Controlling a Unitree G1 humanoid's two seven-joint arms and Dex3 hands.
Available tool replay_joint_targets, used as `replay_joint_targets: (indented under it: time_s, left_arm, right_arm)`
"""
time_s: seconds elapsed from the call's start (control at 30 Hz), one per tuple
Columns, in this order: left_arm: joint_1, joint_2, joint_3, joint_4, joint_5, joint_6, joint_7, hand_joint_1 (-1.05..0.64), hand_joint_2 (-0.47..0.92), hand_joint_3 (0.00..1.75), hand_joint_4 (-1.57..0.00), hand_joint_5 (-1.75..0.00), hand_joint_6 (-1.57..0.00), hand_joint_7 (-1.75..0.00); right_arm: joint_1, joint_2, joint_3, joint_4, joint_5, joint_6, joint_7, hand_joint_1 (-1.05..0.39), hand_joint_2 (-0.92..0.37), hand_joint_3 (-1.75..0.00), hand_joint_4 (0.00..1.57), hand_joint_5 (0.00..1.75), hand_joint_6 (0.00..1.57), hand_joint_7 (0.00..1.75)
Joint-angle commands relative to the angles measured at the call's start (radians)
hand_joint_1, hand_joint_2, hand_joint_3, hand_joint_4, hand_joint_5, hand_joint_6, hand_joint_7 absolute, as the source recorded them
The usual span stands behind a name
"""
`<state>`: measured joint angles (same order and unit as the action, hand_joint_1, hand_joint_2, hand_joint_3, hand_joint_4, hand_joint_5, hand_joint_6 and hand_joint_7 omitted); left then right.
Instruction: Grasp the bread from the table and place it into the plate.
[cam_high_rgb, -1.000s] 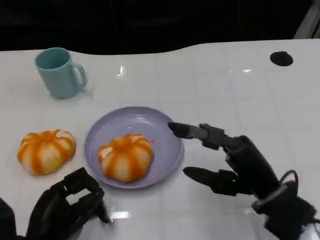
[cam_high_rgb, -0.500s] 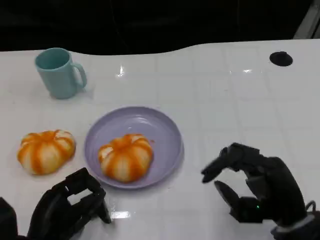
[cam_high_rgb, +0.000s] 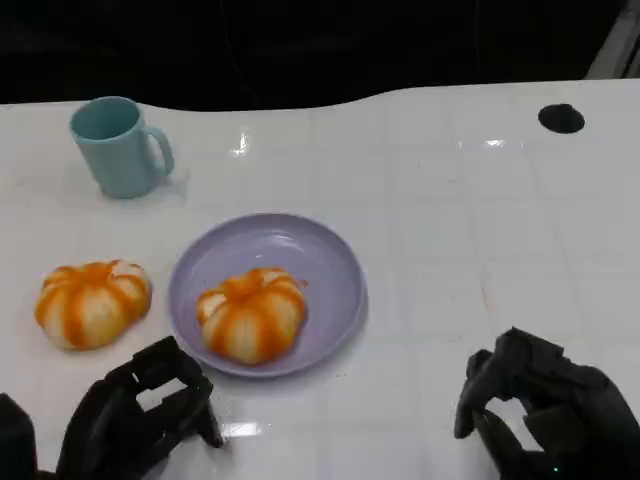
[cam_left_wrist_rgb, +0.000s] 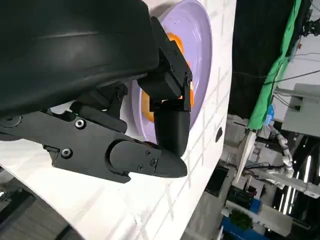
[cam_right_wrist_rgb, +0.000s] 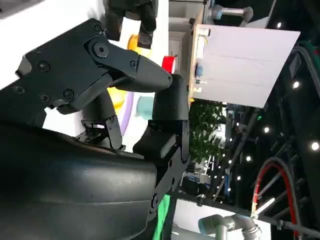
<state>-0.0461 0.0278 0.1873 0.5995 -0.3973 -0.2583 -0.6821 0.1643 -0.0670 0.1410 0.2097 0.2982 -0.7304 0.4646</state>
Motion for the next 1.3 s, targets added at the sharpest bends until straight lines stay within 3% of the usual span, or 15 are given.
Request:
replay_joint_targets:
  time_s: [0.03,0.77,1.3]
  left_arm:
    - [0.010,0.014,0.007,0.013,0.005,0.005,0.000,-0.51,0.92,0.18,-0.76,-1.71,-0.70,-1.43]
    - [0.014,0.021,0.012,0.024,0.004,-0.003,-0.010,-0.51,0.92,0.17,-0.78,-1.67,-0.72,-1.39]
    - [0.005,0.027,0.014,0.044,0.005,-0.021,-0.017,-0.50,0.92,0.18,-0.78,-1.67,-0.71,-1.40]
  right_arm:
    - [0.027,0.013,-0.025,0.004,-0.004,-0.007,-0.005,-0.39,-0.56,-1.00,0.72,1.75,0.63,1.57]
    - [-0.029,0.045,-0.075,0.116,-0.037,-0.064,0.001,-0.39,-0.48,-1.12,0.72,1.75,0.63,1.56]
    - [-0.028,0.044,-0.088,0.116,-0.053,-0.050,-0.002,-0.38,-0.48,-1.10,0.69,1.75,0.63,1.53]
